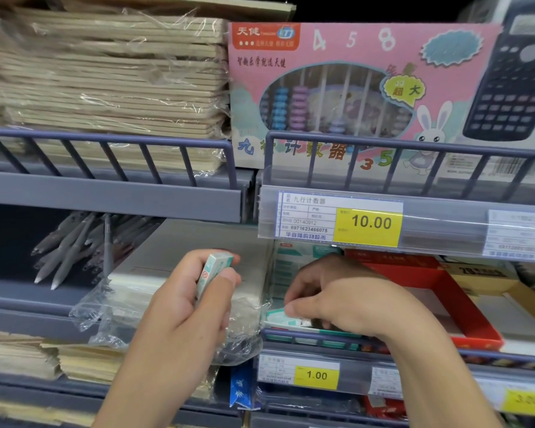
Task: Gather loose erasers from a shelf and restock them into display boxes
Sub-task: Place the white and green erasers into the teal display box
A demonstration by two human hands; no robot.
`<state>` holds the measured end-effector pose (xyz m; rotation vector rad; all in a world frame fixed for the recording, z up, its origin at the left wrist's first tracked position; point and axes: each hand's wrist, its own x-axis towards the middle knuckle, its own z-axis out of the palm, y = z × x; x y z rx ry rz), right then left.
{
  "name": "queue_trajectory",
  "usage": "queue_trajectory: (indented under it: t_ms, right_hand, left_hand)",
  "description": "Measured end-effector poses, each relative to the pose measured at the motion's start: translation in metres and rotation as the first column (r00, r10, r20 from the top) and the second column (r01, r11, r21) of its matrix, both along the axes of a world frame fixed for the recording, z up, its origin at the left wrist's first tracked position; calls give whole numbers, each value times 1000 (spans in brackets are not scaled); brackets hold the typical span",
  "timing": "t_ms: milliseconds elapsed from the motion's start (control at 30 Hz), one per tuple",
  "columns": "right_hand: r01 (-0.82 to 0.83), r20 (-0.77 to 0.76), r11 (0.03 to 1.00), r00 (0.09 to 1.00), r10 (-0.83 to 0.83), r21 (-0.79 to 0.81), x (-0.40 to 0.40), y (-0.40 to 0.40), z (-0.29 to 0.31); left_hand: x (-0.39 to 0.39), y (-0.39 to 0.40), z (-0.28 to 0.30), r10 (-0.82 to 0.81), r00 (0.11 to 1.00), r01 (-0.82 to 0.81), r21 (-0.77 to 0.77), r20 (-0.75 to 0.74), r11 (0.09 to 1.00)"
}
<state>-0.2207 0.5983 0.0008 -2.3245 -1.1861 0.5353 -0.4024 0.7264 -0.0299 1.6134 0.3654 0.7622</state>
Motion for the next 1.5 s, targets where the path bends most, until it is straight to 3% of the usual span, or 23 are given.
queue_trajectory:
  t_ms: [500,600,700,767,967,1100,1233,1300,1400,1500]
  right_hand:
    - [8,72,1000,997,-6,-28,-5,14,-11]
    - [65,54,988,996,-73,140,-2,7,-14]
    - [157,-110,893,987,-121,422,-3,-8,-12]
    - [183,-214,810,974,-72,557,-7,-23,-7]
    - [68,-265,708,949,173,703,-37,-46,-2]
    - [12,-145,677,979,141,736,-55,-40,-14]
    - [-67,200,680,973,-119,730,-63,-36,-20]
    - [-86,254,658,953,-164,748,-63,-36,-20]
    - [-40,157,610,978,-140,792,-64,-39,-20]
    - [99,-158,484,984,83,870,-62,-41,-19]
  left_hand:
    - [3,-2,3,31,999,-32,17,28,999]
    - [0,-6,7,22,1000,-24,114,20,993]
    - [-2,-9,8,47,999,-51,184,29,982]
    - [-2,-12,7,82,995,-93,203,65,975]
    - [7,-25,10,8,990,-34,181,139,983]
    - [18,-36,10,-63,975,54,49,215,997]
    - [24,-44,11,-32,972,43,-41,235,998]
    - [25,-46,12,-6,972,20,-60,233,998]
    - [22,-45,11,1,974,13,-62,226,998]
    - [17,-45,12,-53,977,67,-63,207,996]
